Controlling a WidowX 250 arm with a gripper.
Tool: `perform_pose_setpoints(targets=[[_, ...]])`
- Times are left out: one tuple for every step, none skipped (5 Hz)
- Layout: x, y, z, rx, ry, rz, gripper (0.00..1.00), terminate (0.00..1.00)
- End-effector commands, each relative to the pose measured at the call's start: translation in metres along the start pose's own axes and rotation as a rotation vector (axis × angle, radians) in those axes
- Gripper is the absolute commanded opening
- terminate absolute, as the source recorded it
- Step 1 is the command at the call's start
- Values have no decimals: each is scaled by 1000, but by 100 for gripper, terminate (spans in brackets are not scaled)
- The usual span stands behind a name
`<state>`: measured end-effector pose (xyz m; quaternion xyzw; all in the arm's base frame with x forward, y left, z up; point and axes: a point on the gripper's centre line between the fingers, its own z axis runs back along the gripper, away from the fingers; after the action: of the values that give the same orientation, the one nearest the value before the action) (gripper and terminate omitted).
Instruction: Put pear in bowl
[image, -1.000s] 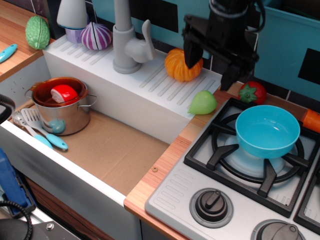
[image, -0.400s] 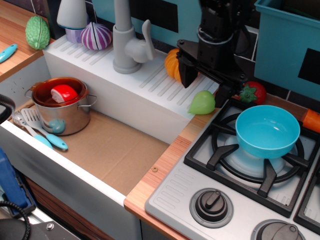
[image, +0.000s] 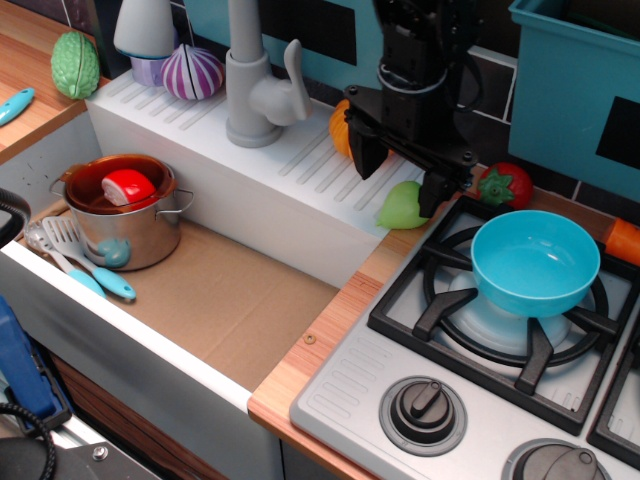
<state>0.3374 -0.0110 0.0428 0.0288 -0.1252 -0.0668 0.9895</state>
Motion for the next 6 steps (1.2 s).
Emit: perform_pose_setpoints(targets=[[5,3,-3,-18,-46,1,100,0],[3,2,-11,-40,-70,1,100,0],[3,0,-16,-51,-85,-1,100,0],[4,-1,-25,-81,-116,-14,100,0],[7,2,-29,-103,-128,-8,0,0],[13,0,-19,-80,-110,0,0,0]])
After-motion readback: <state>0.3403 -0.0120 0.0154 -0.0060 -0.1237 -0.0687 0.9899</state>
